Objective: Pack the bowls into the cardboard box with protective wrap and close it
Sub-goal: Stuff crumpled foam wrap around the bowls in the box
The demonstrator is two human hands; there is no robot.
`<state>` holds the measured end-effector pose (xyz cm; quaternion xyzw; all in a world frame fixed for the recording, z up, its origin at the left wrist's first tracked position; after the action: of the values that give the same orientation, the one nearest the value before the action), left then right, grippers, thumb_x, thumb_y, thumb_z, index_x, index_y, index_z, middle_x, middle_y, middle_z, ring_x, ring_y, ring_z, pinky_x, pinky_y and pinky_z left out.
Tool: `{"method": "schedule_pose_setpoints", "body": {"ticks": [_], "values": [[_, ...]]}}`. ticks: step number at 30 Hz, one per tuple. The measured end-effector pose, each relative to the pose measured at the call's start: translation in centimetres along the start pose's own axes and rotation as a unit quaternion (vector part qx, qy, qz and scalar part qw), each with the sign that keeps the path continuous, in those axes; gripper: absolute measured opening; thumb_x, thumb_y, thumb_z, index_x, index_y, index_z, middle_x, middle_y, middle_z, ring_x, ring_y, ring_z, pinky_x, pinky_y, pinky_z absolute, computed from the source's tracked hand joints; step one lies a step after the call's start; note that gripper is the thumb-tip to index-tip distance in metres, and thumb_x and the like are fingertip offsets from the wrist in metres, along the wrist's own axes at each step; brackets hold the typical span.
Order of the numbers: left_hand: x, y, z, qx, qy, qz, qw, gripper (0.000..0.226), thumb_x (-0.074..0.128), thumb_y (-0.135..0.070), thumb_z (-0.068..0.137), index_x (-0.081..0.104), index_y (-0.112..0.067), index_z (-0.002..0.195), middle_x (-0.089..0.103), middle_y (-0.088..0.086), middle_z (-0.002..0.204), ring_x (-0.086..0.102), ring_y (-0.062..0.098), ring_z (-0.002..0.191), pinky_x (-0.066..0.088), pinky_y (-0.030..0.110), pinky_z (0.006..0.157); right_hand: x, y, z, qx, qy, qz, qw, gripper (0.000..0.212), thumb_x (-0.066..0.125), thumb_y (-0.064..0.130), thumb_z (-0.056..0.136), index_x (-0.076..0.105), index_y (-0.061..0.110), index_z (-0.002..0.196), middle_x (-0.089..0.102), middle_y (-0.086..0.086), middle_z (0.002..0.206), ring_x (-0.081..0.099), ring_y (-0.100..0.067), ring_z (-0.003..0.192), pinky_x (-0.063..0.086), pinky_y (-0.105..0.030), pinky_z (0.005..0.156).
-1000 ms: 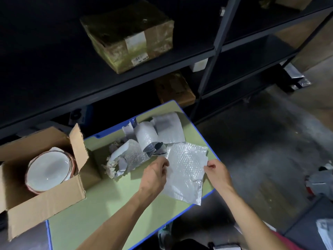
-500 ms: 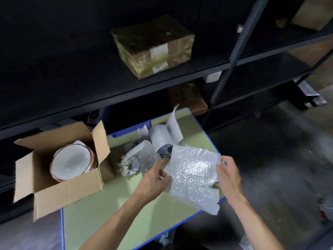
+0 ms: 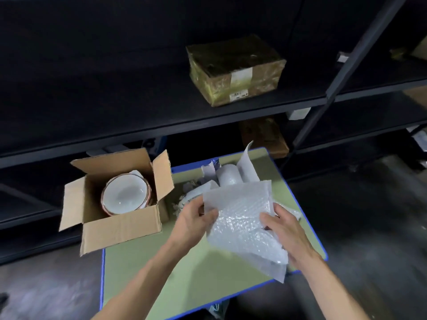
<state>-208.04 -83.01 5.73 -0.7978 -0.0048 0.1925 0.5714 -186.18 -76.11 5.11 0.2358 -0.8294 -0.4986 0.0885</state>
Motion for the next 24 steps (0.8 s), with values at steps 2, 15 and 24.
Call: {"method": "schedule_pose_setpoints", "body": {"ticks": [2,15,24], "values": [[-1.8,-0.3,-0.3,0.007,-0.019,-0.001,1.000,0.015,0.063,-0.010,0.092,0.067,-0.024,0.094,0.066,-0.020,0.071,0.057,-0.003,0.063,0.043,0.013,0.059,1.6,0.5,0.5,-0.003,0.019,-0.044,0.999,0.033,0.069,0.028,0.090,0.056,0.001,0.105,0.061,-0.021,0.093,0.059,-0.032,0.082,0.047,-0.024,0.070],[-17.8,3.3,-3.6,-0.033,-0.220,0.128,0.966,0.011,0.061,-0.026,0.095,0.063,-0.033,0.102,0.068,-0.013,0.089,0.064,0.004,0.081,0.052,0.023,0.074,12.5,10.5,3.1,-0.112,0.025,-0.200,0.973,0.017,0.059,0.019,0.094,0.062,0.019,0.077,0.053,0.002,0.060,0.045,-0.014,0.056,0.036,-0.030,0.058],[-19.3,7.1,-1.4,-0.010,-0.161,0.188,0.969,0.017,0.059,-0.036,0.096,0.065,-0.029,0.110,0.065,-0.016,0.097,0.059,0.002,0.088,0.048,0.025,0.079,22.2,18.4,1.8,-0.214,-0.029,-0.497,0.840,0.028,0.039,0.000,0.087,0.060,0.020,0.083,0.054,-0.001,0.062,0.043,-0.019,0.053,0.027,-0.029,0.043]]}}
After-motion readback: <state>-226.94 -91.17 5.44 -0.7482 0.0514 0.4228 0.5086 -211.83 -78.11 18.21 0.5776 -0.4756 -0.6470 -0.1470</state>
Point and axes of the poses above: each hand's wrist, its own z-axis towards the middle knuckle, its own x-axis out of the palm, y = z × x, the point moved 8 cm from there along z, towards the middle knuckle
